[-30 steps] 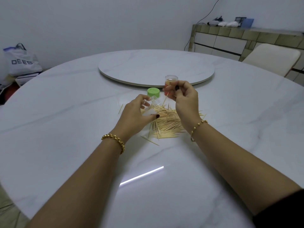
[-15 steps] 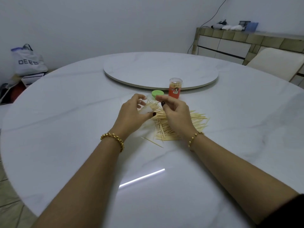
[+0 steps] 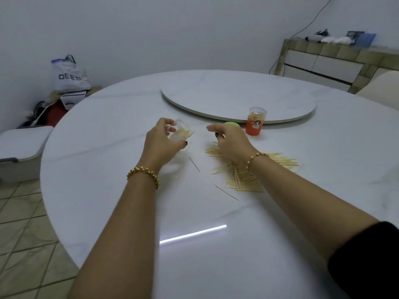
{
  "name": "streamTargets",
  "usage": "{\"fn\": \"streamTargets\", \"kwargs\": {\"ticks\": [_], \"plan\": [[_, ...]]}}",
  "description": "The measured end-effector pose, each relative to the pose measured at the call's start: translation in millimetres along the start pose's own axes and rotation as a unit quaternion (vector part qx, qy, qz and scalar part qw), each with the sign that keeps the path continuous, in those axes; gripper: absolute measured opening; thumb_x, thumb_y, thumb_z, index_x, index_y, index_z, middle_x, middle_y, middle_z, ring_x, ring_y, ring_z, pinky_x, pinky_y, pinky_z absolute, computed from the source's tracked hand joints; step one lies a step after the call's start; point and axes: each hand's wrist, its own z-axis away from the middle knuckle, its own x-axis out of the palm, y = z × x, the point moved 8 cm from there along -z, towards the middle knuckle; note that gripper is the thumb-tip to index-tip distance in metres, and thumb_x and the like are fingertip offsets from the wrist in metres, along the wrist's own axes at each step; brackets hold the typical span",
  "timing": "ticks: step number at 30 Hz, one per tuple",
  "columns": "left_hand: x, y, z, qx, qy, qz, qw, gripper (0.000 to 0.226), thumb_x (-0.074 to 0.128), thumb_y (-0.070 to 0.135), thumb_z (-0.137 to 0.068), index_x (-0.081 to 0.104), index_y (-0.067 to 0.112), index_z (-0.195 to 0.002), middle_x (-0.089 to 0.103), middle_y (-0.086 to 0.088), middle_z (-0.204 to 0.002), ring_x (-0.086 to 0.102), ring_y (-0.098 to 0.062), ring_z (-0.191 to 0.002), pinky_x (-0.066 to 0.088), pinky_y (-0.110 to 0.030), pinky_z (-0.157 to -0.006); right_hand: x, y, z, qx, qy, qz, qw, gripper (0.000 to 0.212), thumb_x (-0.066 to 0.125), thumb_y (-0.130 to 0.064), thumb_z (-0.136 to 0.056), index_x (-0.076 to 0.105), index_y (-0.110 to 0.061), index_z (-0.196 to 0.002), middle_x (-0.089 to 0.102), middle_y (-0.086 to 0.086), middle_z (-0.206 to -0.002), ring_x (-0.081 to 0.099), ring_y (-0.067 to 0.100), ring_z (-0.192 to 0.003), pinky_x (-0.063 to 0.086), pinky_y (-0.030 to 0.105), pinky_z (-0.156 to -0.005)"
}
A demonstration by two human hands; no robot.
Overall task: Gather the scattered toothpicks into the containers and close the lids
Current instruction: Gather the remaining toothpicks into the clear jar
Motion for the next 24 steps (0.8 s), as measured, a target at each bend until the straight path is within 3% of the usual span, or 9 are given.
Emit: {"fn": "streamTargets", "kwargs": {"ticks": [7,10,12,15,18,24], "plan": [[-21.6,-16.1,-5.0,-0.031,0.041,0.008,0.999,0.049,0.074,0.011,-0.076,0.049,0.016,-0.117,0.054,0.005,-0.108,0.05,-0.012,-0.101,0.036,-0.011,-0.063,53.1,-29.7,-4.1,-0.074,-0.133,0.157,0.976,0.042,0.036,-0.011,-0.097,0.049,-0.019,-0.137,0.051,0.005,-0.139,0.044,0.031,-0.126,0.032,0.033,-0.103],[-21.8,-17.2,-4.7,-0.034,0.041,0.007,0.999,0.049,0.074,0.012,-0.075,0.049,0.017,-0.117,0.055,0.005,-0.109,0.051,-0.013,-0.101,0.038,-0.012,-0.065,70.9,-35.8,0.3,-0.111,-0.171,0.195,0.959,0.027,0.034,-0.024,-0.101,0.058,-0.015,-0.109,0.061,0.006,-0.114,0.055,0.03,-0.107,0.032,0.042,-0.101],[-20.6,-16.0,-4.5,-0.033,0.04,0.01,0.999,0.05,0.074,0.013,-0.075,0.05,0.016,-0.118,0.056,0.004,-0.109,0.052,-0.014,-0.102,0.04,-0.016,-0.068,74.0,-34.7,3.4,-0.126,-0.177,0.21,0.953,0.034,0.032,-0.039,-0.101,0.054,-0.014,-0.094,0.061,0.003,-0.103,0.058,0.028,-0.096,0.031,0.043,-0.102],[-13.8,-9.6,-3.0,-0.026,0.029,0.009,0.999,0.049,0.074,0.014,-0.076,0.05,0.016,-0.118,0.056,0.005,-0.11,0.051,-0.013,-0.104,0.04,-0.021,-0.074,68.9,-27.3,10.6,-0.146,-0.174,0.268,0.936,0.041,0.032,-0.049,-0.098,0.055,-0.017,-0.108,0.057,-0.002,-0.127,0.055,0.022,-0.113,0.022,0.042,-0.112],[0.4,1.5,0.9,-0.002,0.002,0.001,1.0,0.046,0.074,0.013,-0.076,0.049,0.018,-0.116,0.055,0.006,-0.109,0.051,-0.012,-0.104,0.04,-0.014,-0.067,49.8,-14.4,15.3,-0.15,-0.152,0.312,0.926,0.034,0.03,-0.038,-0.101,0.055,-0.019,-0.115,0.055,-0.004,-0.133,0.051,0.018,-0.121,0.018,0.041,-0.113],[23.3,15.1,9.0,0.027,-0.029,0.007,0.999,0.044,0.074,0.014,-0.077,0.048,0.023,-0.111,0.054,0.008,-0.107,0.051,-0.01,-0.102,0.04,-0.013,-0.068,4.2,16.5,25.5,-0.113,-0.078,0.345,0.928,0.027,0.037,-0.028,-0.1,0.061,-0.019,-0.103,0.065,-0.003,-0.108,0.058,0.023,-0.097,0.035,0.035,-0.095]]}}
